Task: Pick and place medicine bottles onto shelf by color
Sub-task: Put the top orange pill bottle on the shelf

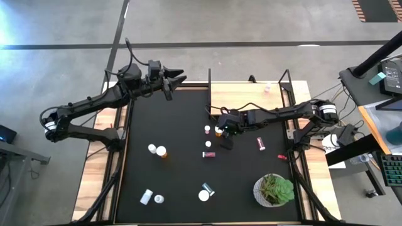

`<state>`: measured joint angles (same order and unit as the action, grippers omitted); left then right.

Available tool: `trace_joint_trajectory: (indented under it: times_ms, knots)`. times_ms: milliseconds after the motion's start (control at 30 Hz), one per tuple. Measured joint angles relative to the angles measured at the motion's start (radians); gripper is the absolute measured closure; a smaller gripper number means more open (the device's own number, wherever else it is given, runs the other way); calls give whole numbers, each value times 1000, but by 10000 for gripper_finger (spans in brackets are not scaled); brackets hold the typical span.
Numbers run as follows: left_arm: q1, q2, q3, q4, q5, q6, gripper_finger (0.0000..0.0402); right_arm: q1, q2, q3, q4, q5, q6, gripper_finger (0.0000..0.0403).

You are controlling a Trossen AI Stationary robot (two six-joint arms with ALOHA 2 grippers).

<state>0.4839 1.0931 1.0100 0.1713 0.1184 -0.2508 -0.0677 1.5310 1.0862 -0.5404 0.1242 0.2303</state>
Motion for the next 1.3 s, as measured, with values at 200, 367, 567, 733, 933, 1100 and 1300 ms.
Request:
trace_joint_trajectory:
  times_ms: [200, 367, 567, 733, 933, 1100, 1300]
  knots:
    - [0, 0, 0, -2, 0, 0, 237, 0, 6, 7, -3, 0, -10, 73]
    - [0, 0, 0, 0, -2, 2, 237, -11, -1, 7, 4, 0, -169, 73]
    - [0, 0, 0, 3, -3, 3, 237, -31, 1, -4, 56, -6, -282, 74]
    - [0, 0, 0, 3, -3, 4, 237, -52, 1, -34, 117, -75, -309, 74]
    - [1, 0, 1, 4, -3, 5, 237, -84, 1, -94, 221, -115, -309, 74]
    - [1, 0, 1, 4, -3, 5, 237, -104, 1, -116, 256, -136, -309, 74]
    - [1, 0, 2, 5, -6, 5, 237, -117, 9, -144, 293, -163, -263, 74]
